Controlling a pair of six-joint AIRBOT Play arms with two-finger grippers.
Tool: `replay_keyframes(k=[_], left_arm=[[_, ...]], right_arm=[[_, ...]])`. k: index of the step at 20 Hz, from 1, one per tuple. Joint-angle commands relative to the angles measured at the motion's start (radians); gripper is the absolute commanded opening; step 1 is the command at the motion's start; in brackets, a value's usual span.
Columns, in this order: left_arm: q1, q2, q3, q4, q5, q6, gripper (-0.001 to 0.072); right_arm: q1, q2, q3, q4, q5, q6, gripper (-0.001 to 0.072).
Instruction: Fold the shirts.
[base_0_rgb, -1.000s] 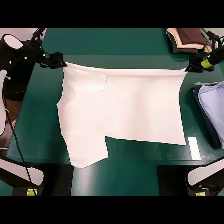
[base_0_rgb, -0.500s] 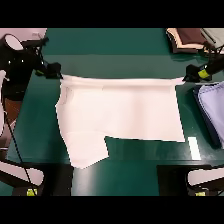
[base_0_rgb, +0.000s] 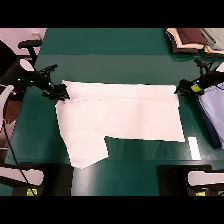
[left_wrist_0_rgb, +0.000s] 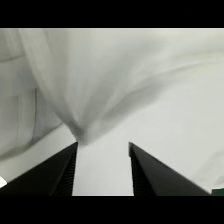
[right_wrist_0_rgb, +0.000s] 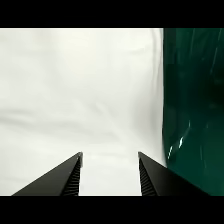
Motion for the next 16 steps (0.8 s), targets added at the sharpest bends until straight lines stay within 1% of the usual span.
replay_keyframes(k=[1,4,6,10,12,14,16], left_arm=[[0.001,0.112,-0.029,0.068,-0.025,-0.002,0.04],[0.001,0.315,-0.212,0.13,-0.025,-0.024,0.0401],[0.001,0.453,-0.405,0.129,-0.027,-0.036,0.0401],[0.001,0.669,-0.741,0.119,-0.029,-0.105,0.0402],[0.001,0.727,-0.834,0.081,-0.031,-0.106,0.0402],[0.001,0.741,-0.888,0.046,-0.019,-0.106,0.0402],[0.001,0.741,-0.923,0.039,0.032,-0.105,0.0402]], right_arm=[[-0.016,0.08,0.001,0.001,0.034,0.0,0.0412],[-0.028,0.224,-0.084,0.001,0.063,0.0,0.0412],[-0.028,0.306,-0.158,0.001,0.063,-0.001,0.0412],[-0.027,0.416,-0.267,0.002,0.032,-0.001,0.0413],[-0.027,0.44,-0.289,0.002,0.03,-0.001,0.0412],[-0.027,0.45,-0.298,0.002,0.03,-0.001,0.0412],[-0.027,0.45,-0.298,0.003,0.033,-0.001,0.0412]])
